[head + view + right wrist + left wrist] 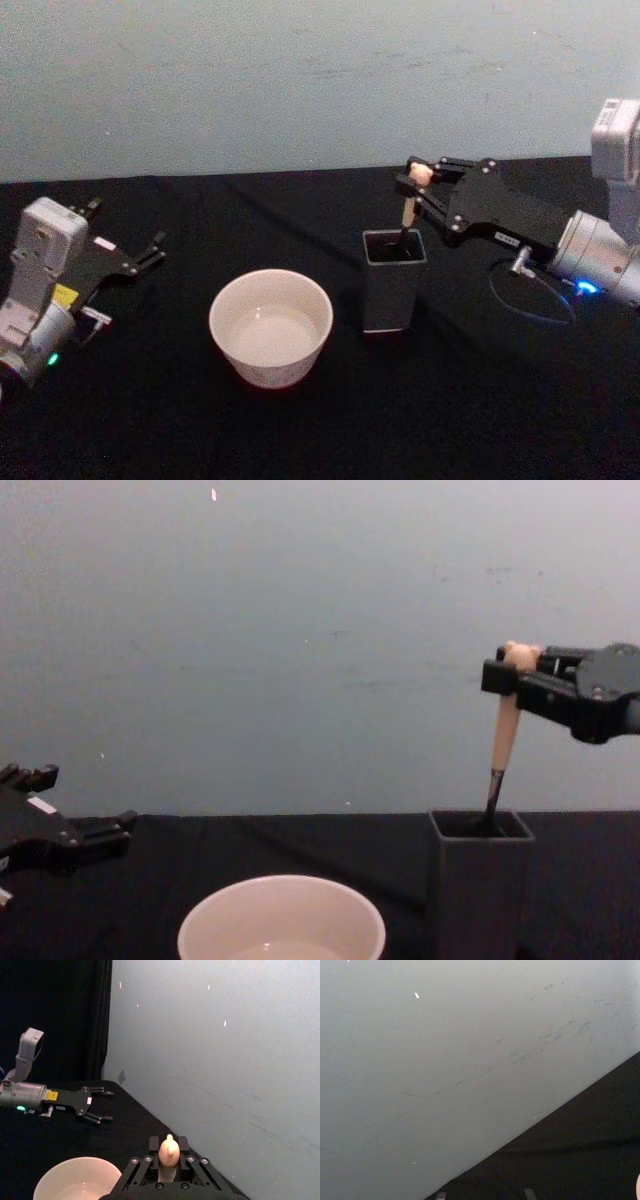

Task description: Pick up the stirring spoon with one hand, stir inside the cup, then place it back in its original position.

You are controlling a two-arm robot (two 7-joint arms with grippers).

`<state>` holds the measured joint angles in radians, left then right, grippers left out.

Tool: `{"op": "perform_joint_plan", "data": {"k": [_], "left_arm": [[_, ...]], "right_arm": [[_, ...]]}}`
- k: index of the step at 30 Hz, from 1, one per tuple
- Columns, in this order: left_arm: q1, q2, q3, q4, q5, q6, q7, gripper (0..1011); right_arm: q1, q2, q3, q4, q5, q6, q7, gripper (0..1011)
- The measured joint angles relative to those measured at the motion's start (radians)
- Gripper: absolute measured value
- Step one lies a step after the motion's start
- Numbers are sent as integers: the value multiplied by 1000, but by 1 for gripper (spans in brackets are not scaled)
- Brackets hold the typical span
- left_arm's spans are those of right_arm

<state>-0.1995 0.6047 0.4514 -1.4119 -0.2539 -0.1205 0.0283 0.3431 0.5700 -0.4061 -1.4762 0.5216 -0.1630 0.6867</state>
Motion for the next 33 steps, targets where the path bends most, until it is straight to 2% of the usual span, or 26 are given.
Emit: {"op": "perform_joint_plan", "data": {"k": [11,20,33], "left_arm": [[0,0,0,0,0,0,0,1001],[0,0,0,0,0,0,0,1001],[0,0,0,0,0,0,0,1001]], "right_arm": [[9,-25,-22,35,-16,43,-26,214],[-2,-44,-34,52,-20,103,-67,214],[-16,-57,-40,71,-30,135,-93,214]]}}
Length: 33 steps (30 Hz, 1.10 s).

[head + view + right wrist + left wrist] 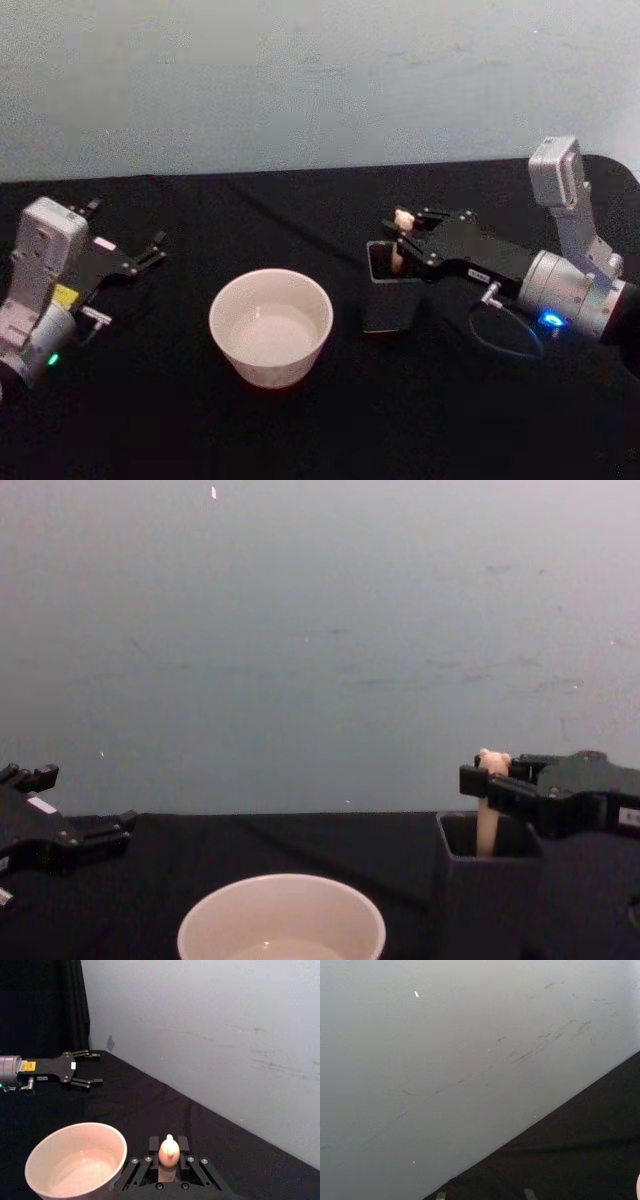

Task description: Pick up the stirring spoon with one hand, stir inside the cup, then place it back in its original position.

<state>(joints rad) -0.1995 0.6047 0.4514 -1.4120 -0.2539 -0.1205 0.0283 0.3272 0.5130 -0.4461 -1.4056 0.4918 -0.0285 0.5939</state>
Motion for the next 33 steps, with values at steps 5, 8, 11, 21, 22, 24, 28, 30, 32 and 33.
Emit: {"op": "perform_joint_plan", "data": {"k": [5,8,11,21,22,24,28,30,32,33], "left_arm": [[0,0,0,0,0,0,0,1001],[0,0,0,0,0,0,0,1001],[0,0,0,0,0,0,0,1001],[0,0,0,0,0,0,0,1001],[0,0,0,0,0,0,0,1001],[0,0,0,0,0,0,0,1001],[0,0,0,0,0,0,0,1001],[0,0,0,0,0,0,0,1001],[0,0,0,0,0,0,0,1002],[0,0,0,0,0,0,0,1000]], "right_arm": [[-2,-1,-2,1,-9,5,-6,214],[-2,-1,-2,1,-8,5,-6,214],[-2,-1,-1,1,-8,5,-5,214],[-2,0,-1,1,-6,4,-4,300],[-2,0,-1,1,-6,4,-4,321],[-1,0,0,1,-6,3,-4,390],[-2,0,0,1,-5,3,-3,520],[-1,0,0,0,-5,3,-3,594],[-2,0,0,0,-5,2,-3,683],[-2,0,0,0,-5,2,-3,683]]}}
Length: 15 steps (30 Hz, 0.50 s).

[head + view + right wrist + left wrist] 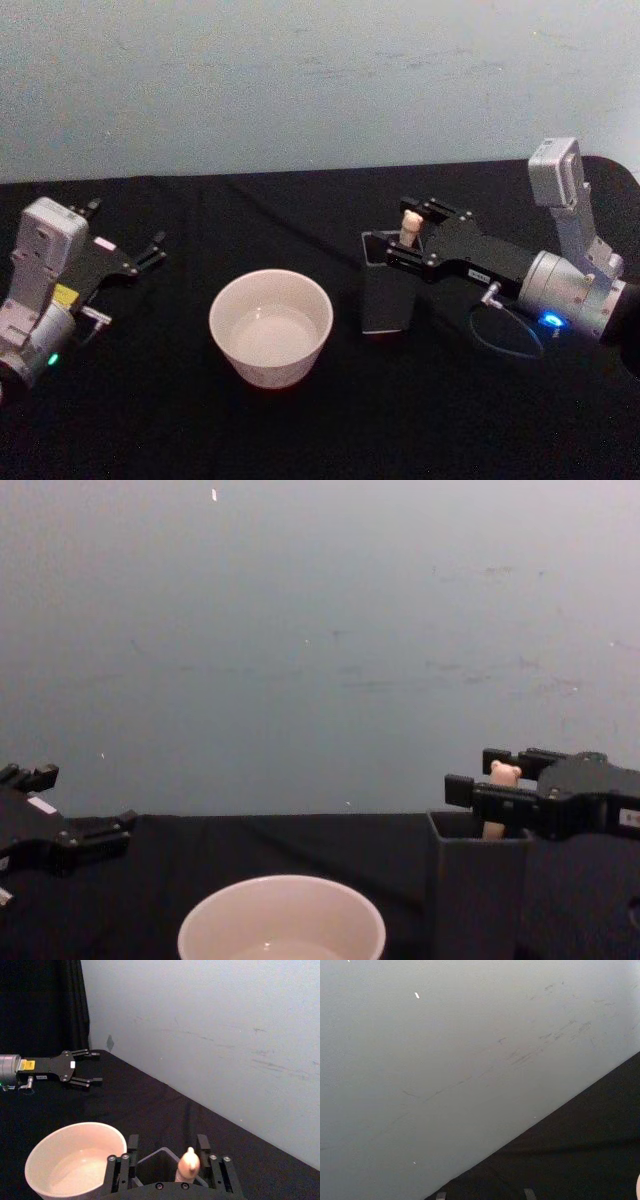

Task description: Pick up the stirring spoon with one hand, stir inside the cup, then place it back in its original position.

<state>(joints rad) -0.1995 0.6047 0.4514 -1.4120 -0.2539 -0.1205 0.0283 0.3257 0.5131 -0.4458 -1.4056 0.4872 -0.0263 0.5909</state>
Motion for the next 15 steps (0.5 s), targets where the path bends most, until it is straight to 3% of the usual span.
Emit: {"op": "perform_joint_plan", "data": {"k": [11,15], "left_arm": [[0,0,0,0,0,0,0,1001],[0,0,0,0,0,0,0,1002]], "right_arm": [[0,-1,2,0,2,-4,0,996],[-3,-16,31,-14,14,-46,-12,1002]]}}
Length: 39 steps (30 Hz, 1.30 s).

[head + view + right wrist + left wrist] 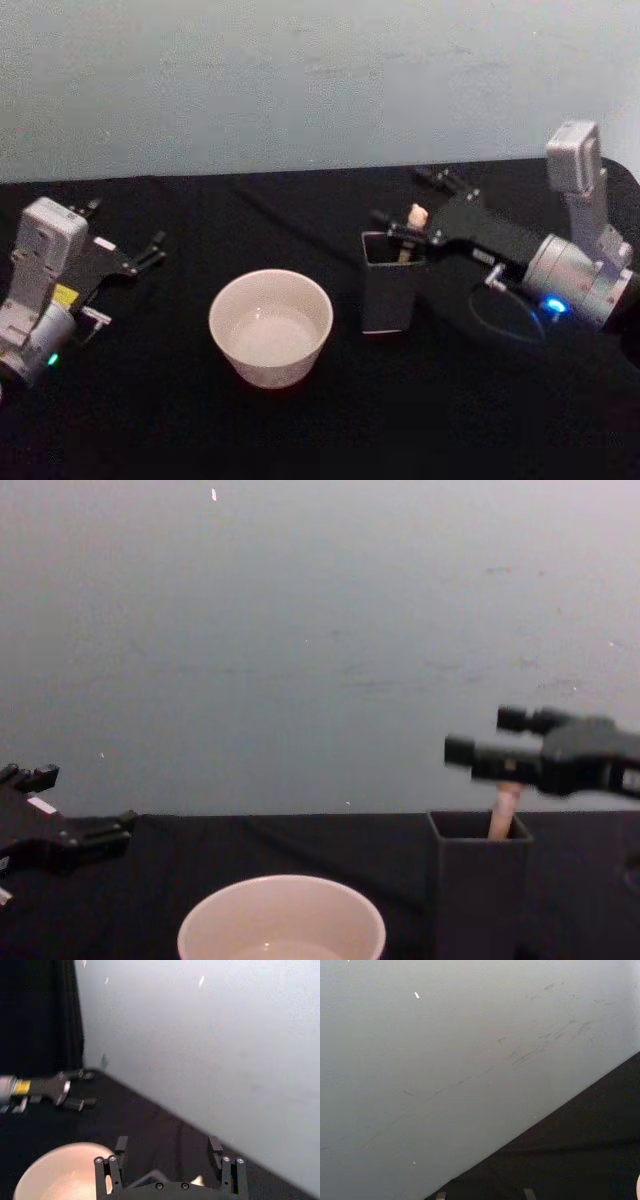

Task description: Pick up the stirring spoon with one hand, stir inside the cup, then place it back in its original position.

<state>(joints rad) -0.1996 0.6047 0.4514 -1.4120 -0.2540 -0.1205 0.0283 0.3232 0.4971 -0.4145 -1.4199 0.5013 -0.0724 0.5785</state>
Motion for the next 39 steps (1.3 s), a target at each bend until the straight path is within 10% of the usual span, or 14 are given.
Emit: {"op": "perform_joint_plan", "data": {"k": [10,19,39], "left_arm": [[0,0,0,0,0,0,0,1001],[0,0,0,0,0,0,0,1001],[0,0,0,0,0,0,0,1002]], "right_arm": [[-22,-60,114,-26,-19,-89,-165,1002],[-32,-93,142,32,-94,34,-331,1002],[-34,-118,103,128,-164,120,-309,1002]]}}
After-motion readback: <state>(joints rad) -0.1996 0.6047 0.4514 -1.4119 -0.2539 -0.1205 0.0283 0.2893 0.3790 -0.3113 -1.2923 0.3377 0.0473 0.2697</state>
